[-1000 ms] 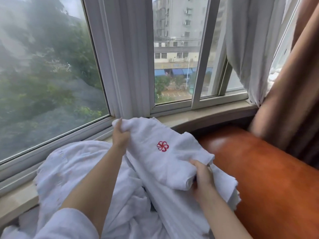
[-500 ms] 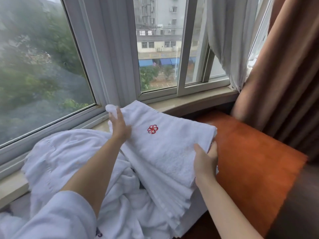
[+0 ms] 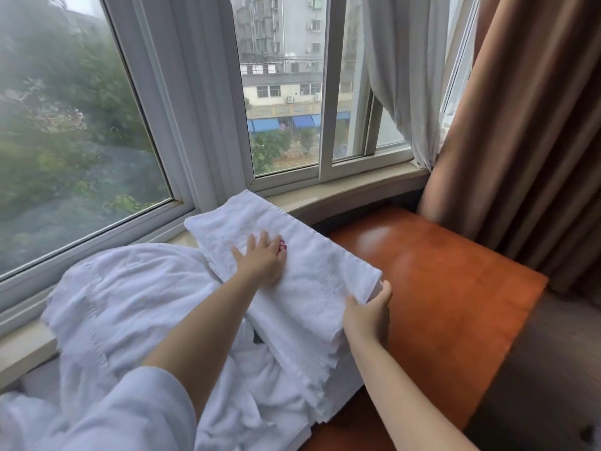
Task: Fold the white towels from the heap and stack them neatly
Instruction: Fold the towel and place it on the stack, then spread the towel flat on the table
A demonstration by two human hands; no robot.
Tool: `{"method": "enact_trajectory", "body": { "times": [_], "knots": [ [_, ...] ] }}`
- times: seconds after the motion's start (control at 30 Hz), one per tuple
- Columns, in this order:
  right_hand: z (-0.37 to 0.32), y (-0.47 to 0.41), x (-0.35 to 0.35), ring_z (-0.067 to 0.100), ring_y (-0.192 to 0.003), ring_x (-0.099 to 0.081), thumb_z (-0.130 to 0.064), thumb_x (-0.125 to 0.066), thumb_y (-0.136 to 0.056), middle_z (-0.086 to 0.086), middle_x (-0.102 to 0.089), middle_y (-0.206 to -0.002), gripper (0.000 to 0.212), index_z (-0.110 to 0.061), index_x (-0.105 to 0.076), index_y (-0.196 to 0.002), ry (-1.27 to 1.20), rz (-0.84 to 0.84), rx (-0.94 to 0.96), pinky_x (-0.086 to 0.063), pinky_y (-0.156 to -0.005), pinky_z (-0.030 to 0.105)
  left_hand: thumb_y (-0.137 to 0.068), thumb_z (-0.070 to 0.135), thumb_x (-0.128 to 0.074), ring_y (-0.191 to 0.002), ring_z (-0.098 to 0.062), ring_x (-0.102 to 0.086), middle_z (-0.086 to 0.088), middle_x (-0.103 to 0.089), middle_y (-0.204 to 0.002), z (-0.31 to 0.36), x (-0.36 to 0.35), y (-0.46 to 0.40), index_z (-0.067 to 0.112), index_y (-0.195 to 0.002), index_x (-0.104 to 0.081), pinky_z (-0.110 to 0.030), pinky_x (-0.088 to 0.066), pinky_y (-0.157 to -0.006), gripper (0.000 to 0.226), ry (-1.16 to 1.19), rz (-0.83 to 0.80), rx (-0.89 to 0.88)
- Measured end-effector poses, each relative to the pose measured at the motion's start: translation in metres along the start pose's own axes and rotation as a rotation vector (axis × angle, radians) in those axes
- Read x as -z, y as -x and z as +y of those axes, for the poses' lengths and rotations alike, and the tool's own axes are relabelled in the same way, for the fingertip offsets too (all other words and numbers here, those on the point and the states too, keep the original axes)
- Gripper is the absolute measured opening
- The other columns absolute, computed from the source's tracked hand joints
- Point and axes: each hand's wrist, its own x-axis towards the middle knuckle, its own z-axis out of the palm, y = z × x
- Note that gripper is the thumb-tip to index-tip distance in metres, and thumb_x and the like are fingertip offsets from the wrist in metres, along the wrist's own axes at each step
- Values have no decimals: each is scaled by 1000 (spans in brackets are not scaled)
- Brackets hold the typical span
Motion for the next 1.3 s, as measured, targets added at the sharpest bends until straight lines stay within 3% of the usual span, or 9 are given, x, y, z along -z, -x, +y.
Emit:
{"method": "enact_trajectory", "body": {
  "times": [0.13,0.23,0.43,0.53,0.67,0.87,1.07,1.2,1.3],
  "knots": [
    [-10,-3,1,31,-124,-38,-7,-63,-81,9,-37,-141,64,-19,-43,-140,217,153,276,-37,-99,39,-100,48,-8,-147,-25,14,5,6,-162,-5,-15,7,37,-153,-5,-64,9,-112,54,-45,15,-30],
    [-27,-14,-13,25,-131,-34,-13,-57,-86,6,-39,-144,45,-18,-55,-130,504,16,576,-22,-110,34,-100,50,-8,-148,-25,13,5,7,-162,-4,-17,2,41,-152,-3,-63,11,-112,53,-58,4,-21],
    [-18,-40,-50,21,-149,-3,-29,-32,-101,4,-13,-161,51,-24,-22,-152,783,-332,649,-1,-121,35,-100,51,-9,-149,-20,1,9,-6,-162,-9,-17,-7,43,-151,-9,-57,4,-115,52,-80,63,-32],
    [4,-49,-57,17,-149,8,-36,-18,-103,1,0,-163,54,-30,-5,-155,844,-324,636,8,-119,35,-98,53,-8,-148,-17,0,11,-7,-161,-10,-31,-11,44,-151,-8,-54,4,-115,53,-106,112,-16],
    [12,-58,-66,17,-149,8,-36,-19,-102,2,1,-163,55,-31,-4,-155,853,-313,626,12,-117,35,-97,54,-7,-148,-17,0,12,-7,-161,-8,-42,-19,46,-150,-10,-54,5,-114,53,-130,121,-4],
    [-2,-43,-57,19,-149,9,-34,-20,-102,3,3,-163,56,-27,-4,-155,903,-355,607,9,-119,37,-102,47,-15,-149,-17,6,7,2,-163,-14,-19,-5,35,-154,-8,-48,7,-117,54,-60,-15,-57],
    [-43,10,-37,26,-147,-9,-29,-38,-98,7,-12,-160,58,-23,-19,-152,804,-465,423,-16,-118,41,-101,20,-37,-146,-21,-20,-4,-23,-159,-51,17,62,17,-153,-24,-32,-18,-115,53,-21,31,-147],
    [-49,78,-40,27,-136,-28,-25,-44,-95,9,-33,-149,54,-20,-30,-147,719,-493,467,-29,-109,39,-97,19,-45,-138,-23,-35,-2,-41,-149,-93,31,115,19,-146,-38,-36,-34,-106,49,-66,38,-79],
    [-39,122,-48,29,-131,-35,-16,-44,-93,10,-41,-143,55,-19,-32,-147,642,-459,484,-35,-105,39,-95,17,-46,-131,-23,-44,-3,-51,-141,-124,34,154,21,-132,-55,-36,-38,-105,38,126,82,38]
  ]
}}
